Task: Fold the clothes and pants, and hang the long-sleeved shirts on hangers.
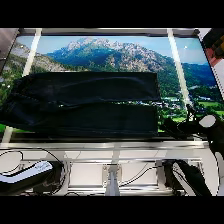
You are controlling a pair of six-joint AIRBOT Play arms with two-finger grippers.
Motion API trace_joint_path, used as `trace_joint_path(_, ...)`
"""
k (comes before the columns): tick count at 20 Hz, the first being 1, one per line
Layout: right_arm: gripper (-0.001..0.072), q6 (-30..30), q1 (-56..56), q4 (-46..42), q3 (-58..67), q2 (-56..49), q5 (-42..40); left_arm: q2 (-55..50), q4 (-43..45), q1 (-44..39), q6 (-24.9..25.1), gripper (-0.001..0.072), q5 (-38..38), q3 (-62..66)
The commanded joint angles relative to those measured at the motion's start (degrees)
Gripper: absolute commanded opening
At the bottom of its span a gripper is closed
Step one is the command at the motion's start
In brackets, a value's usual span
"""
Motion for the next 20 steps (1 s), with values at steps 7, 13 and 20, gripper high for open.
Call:
trace_joint_path(7, 0.0419, 14.49, -0.02, 8.70, -9.51, 1.16, -2.93, -0.02, -1.07, 0.02, 0.09, 0.0036, 1.25, -0.02)
trace_joint_path(13, 0.0411, 26.29, -0.02, 9.68, -11.13, 1.11, -10.51, -0.02, -1.07, 0.02, 0.09, 0.0036, 1.40, -0.02)
trace_joint_path(20, 0.0407, 31.17, -0.02, 8.74, -11.13, -3.61, -13.29, -0.02, -1.07, 0.02, 0.09, 0.0036, 1.40, -0.04)
